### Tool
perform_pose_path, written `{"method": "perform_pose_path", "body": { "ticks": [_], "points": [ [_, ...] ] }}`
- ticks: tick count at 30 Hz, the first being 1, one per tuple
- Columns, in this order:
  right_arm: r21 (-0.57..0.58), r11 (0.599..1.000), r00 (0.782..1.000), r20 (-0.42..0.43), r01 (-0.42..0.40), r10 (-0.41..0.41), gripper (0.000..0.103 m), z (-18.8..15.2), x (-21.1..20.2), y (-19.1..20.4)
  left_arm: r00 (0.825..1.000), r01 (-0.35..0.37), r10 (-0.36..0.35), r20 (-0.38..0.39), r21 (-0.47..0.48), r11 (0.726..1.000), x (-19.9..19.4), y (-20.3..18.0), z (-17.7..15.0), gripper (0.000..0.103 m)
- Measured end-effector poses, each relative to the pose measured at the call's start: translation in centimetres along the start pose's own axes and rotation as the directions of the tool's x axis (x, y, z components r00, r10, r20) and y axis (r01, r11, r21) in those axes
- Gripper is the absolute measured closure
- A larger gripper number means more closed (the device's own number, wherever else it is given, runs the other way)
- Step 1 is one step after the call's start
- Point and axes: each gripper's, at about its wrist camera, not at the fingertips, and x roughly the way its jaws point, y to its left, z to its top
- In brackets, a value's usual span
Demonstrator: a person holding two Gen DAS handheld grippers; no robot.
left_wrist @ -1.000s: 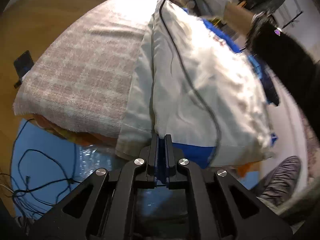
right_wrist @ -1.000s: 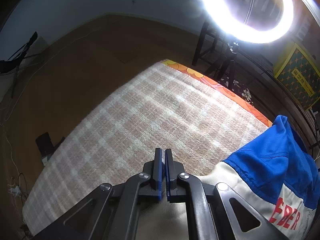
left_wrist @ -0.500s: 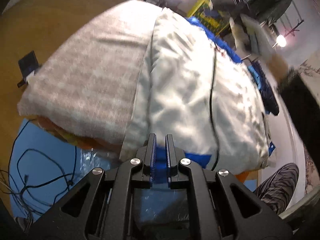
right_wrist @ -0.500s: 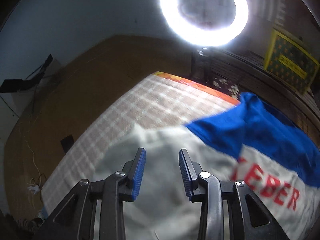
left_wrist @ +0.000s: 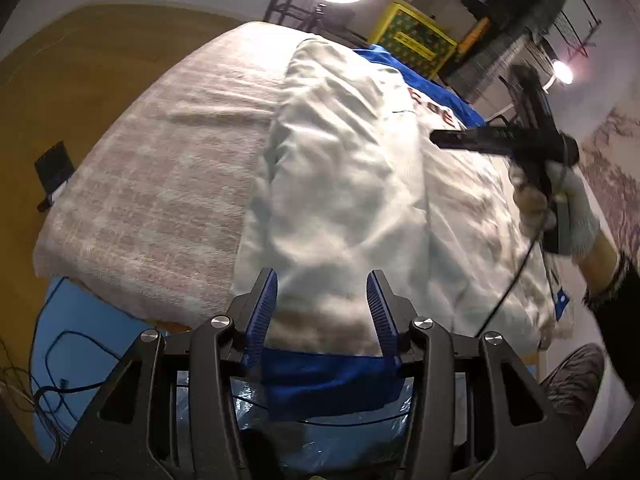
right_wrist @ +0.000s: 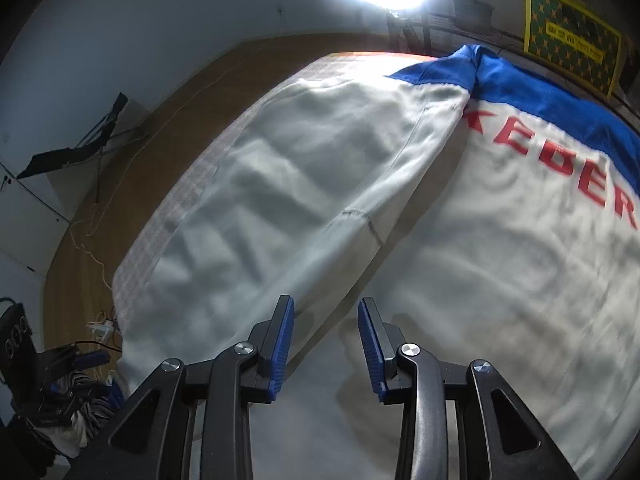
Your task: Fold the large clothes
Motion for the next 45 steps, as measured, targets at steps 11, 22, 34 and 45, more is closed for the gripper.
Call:
{"method": "perform_pose_path", "body": {
  "ticks": [11, 22, 34, 45],
  "points": [
    [0.103, 0.994, 1.0, -0.017, -0.017, 0.019, 0.044, -1.4, 2.1, 1.0, 0.997, 0.059, -0.05, -0.064, 0.157, 0.986, 2.2, -7.2, -2.5, 0.043],
    [0.154, 0.979, 0.991, 0.034, -0.132, 0.128, 0.102, 2.0, 0.9, 1.1, 0.992, 0.107, -0.097, -0.079, 0.144, 0.984, 2.8, -6.4, -1.9, 0.096],
    [0.012, 0.993, 0.993, -0.025, 0.117, -0.116, 0.072, -1.7, 1.4, 0.6, 0.997, 0.081, -0.081, -0.011, 0.086, 0.993, -1.2, -3.0, -2.7, 0.05],
    [-0.019, 1.0, 0.994, 0.106, -0.025, 0.027, 0.053, 0.4, -3.1, 4.7, 0.998, 0.047, -0.052, -0.021, -0.189, 0.981, 1.3, 5.9, -1.5, 0.039]
  ]
}}
